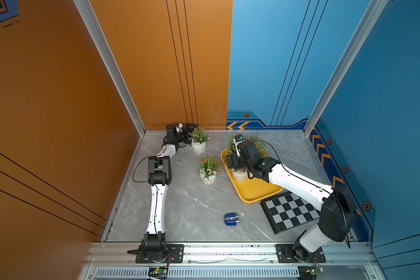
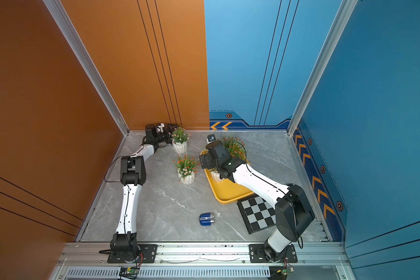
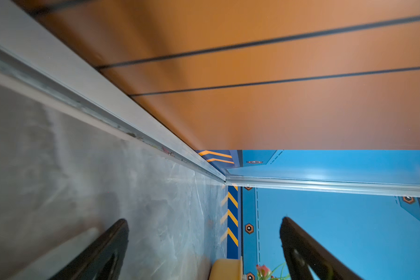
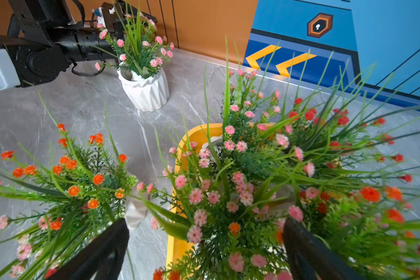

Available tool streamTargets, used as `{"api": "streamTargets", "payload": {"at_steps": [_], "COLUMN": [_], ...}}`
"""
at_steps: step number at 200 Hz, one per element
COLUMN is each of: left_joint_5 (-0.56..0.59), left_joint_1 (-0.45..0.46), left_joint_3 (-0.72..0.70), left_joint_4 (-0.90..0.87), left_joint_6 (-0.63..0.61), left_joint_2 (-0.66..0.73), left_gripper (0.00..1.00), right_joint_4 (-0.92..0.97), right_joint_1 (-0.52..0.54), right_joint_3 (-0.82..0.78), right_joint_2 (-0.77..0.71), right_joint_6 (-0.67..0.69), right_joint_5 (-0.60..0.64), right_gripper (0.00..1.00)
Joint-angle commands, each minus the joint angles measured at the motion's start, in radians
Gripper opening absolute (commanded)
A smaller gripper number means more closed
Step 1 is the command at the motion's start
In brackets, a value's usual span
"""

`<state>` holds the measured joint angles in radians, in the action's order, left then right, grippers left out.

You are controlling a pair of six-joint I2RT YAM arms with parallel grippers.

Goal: Put the potted gypsophila into the storage box
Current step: Move the baby's breath potted plant to the center of the board.

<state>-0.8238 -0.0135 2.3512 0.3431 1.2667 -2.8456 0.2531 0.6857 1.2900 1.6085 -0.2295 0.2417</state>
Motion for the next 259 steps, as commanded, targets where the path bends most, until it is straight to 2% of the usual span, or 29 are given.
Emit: {"api": "streamTargets", "payload": {"at_steps": [1, 38, 114, 157, 165, 201, 226, 259], "left_joint_5": [-0.075, -0.185, -0.265, -0.22, -0.202, -0.129, -0.091, -0.035], "left_joint_1": [0.054, 0.098, 0.125, 0.148, 0.154, 0.182, 0.184, 0.196], "left_joint_3": [0.084, 0.051, -0.326, -0.577, -0.624, -0.776, -0.817, -0.849], "left_joint_4": [-0.042, -0.055, -0.055, -0.055, -0.054, -0.05, -0.042, -0.031], "left_joint_6": [0.037, -0.009, -0.176, -0.254, -0.27, -0.305, -0.29, -0.277], "left_joint_2": [-0.096, -0.099, 0.09, 0.225, 0.253, 0.354, 0.39, 0.433], "left_gripper": [0.98, 0.98, 0.98, 0.98, 0.98, 0.98, 0.98, 0.98], "right_joint_4": [0.031, 0.034, 0.013, -0.053, -0.071, -0.16, -0.207, -0.335], "right_joint_1": [0.006, 0.044, 0.035, 0.022, -0.014, -0.05, -0.096, -0.205], "right_joint_3": [0.026, -0.004, -0.082, -0.11, -0.116, -0.163, -0.187, -0.267], "right_joint_2": [0.005, -0.005, -0.057, -0.067, -0.067, -0.043, -0.024, -0.051], "right_joint_6": [-0.042, -0.031, 0.004, 0.052, 0.054, 0.052, 0.04, -0.05], "right_joint_5": [0.028, 0.053, 0.08, 0.092, 0.075, -0.049, -0.13, -0.288], "right_gripper": [1.0, 1.0, 1.0, 1.0, 1.0, 1.0, 1.0, 1.0]}}
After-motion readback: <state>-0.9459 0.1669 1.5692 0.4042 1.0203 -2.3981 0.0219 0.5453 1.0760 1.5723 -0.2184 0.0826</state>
